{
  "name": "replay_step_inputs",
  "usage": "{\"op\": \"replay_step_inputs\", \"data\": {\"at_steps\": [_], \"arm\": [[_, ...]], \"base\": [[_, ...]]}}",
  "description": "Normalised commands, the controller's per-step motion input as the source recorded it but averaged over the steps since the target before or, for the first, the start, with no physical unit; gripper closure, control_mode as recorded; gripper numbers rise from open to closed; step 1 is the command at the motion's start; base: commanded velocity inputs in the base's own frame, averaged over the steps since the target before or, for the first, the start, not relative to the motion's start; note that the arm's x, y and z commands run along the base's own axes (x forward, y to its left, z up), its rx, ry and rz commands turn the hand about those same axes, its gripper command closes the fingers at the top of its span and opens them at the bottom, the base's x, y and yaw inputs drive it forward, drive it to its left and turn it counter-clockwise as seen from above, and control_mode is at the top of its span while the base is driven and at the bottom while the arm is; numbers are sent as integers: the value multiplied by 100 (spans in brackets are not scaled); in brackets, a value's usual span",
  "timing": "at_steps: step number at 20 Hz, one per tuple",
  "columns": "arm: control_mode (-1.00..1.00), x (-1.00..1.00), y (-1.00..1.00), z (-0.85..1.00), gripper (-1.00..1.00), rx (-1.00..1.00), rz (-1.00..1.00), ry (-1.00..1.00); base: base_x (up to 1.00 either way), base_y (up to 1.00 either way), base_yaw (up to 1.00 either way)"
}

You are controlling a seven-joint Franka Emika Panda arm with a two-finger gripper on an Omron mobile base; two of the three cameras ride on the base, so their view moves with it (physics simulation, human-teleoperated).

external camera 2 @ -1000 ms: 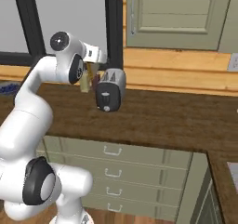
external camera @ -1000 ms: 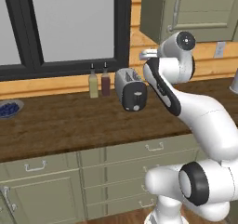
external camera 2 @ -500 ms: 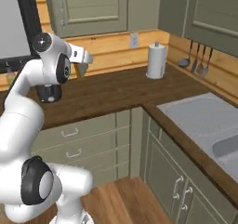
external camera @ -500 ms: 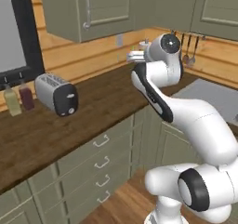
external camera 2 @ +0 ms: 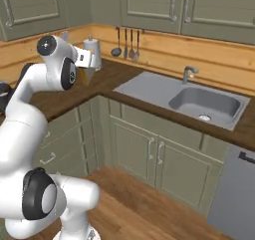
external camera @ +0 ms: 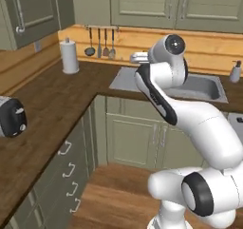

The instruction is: Start the toaster. Once the lever pops up, take the bread to the plate on the dining counter.

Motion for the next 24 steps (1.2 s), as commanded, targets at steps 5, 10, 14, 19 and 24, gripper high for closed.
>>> {"op": "replay_step_inputs", "data": {"at_steps": [5, 10, 14, 19, 24], "arm": [[100, 0, 0, 0, 100, 0, 0, 0], [100, 0, 0, 0, 100, 0, 0, 0], [100, 0, 0, 0, 100, 0, 0, 0], [100, 0, 0, 0, 100, 0, 0, 0], [100, 0, 0, 0, 100, 0, 0, 0]], "base": [[-42, 21, -95], [-30, 12, -100], [-22, 11, -100], [-24, 9, -98], [-20, 0, -87]]}}
